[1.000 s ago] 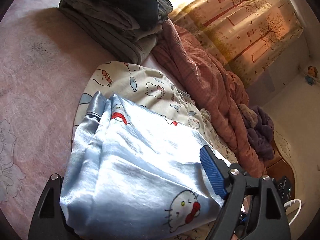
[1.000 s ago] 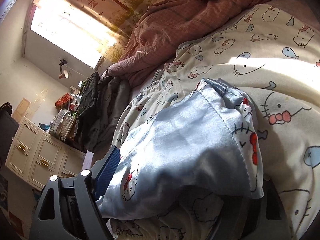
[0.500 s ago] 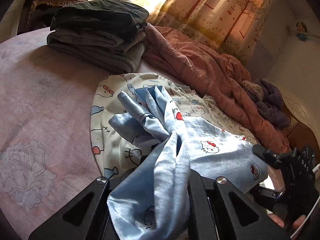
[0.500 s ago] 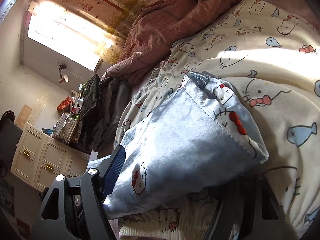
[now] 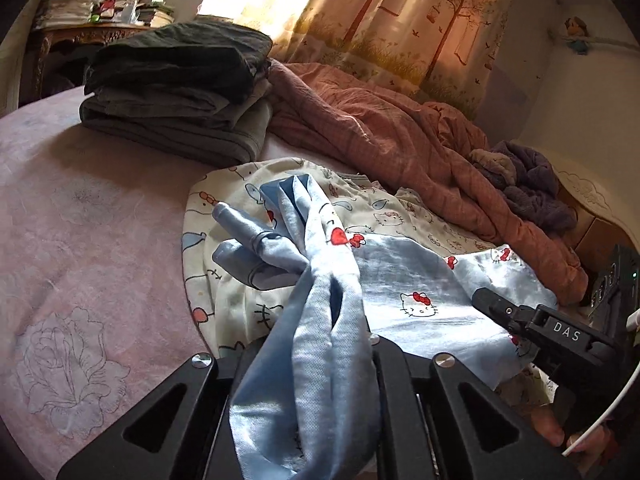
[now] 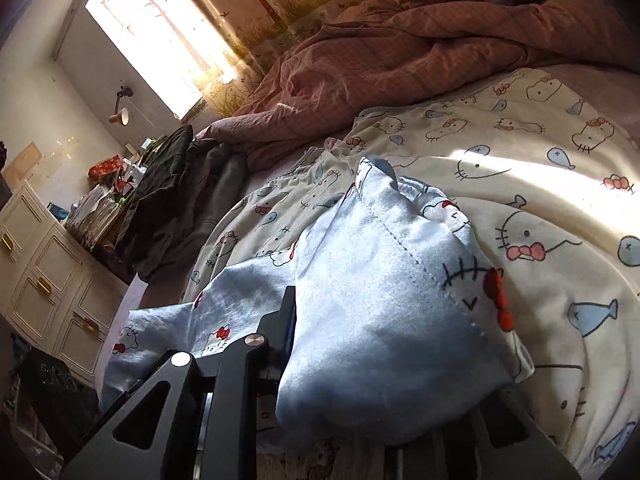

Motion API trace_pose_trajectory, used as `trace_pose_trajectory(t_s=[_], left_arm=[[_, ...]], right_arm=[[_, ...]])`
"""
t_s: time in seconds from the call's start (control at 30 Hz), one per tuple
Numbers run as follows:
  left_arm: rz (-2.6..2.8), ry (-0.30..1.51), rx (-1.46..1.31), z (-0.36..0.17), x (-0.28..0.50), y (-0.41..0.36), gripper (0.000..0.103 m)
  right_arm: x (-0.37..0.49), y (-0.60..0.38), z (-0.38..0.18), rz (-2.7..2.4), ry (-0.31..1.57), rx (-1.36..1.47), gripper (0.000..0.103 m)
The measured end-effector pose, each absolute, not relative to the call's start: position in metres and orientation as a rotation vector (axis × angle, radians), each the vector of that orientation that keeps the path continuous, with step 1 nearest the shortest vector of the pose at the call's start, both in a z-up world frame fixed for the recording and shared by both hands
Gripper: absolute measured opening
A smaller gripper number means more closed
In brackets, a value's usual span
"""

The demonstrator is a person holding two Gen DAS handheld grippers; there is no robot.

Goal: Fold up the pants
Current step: 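Lift the folded light-blue pants with both tools and carry it toward the clothes stack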

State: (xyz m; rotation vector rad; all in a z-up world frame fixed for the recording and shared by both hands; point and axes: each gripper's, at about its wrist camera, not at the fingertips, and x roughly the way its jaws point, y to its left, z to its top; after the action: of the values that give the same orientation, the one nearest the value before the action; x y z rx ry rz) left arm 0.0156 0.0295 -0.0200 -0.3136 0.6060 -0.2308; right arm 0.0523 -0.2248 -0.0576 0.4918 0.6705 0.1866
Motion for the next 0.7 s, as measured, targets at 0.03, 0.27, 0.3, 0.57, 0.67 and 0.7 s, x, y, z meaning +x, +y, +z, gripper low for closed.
trace_pose_trajectory(t_s=[0.03,0.27,0.3,0.57,0.67,0.7], left_arm=[[-0.222,0.59,-0.268,-0.015,0.012,0.025,0.005],[-0.195,0.478,-0.17,0.02,-0.013,0.028,0.005],[-0.192,0.461,-0.162,0.026,-0.016,0.03,0.005],[-0.186,0.35,-0.131,0.074,-0.04,0.05,0.006],[-0.155,0.312,-0.12,0.095,-0.046,0.058,0.006],[-0.157,0.302,-0.128,0.102,-0.047,0.062,0.006]], right_arm=[[0.045,-0.222,-0.052,0.191,0.646,0.446,0.016],[0.001,-0.192,-0.014,0.178,0.471,0.159,0.014],[-0.002,-0.19,-0.01,0.187,0.458,0.151,0.014],[-0.021,-0.177,0.04,0.25,0.388,0.133,0.014],[-0.032,-0.163,0.068,0.254,0.335,0.094,0.014],[-0.035,-0.159,0.077,0.26,0.318,0.084,0.014]])
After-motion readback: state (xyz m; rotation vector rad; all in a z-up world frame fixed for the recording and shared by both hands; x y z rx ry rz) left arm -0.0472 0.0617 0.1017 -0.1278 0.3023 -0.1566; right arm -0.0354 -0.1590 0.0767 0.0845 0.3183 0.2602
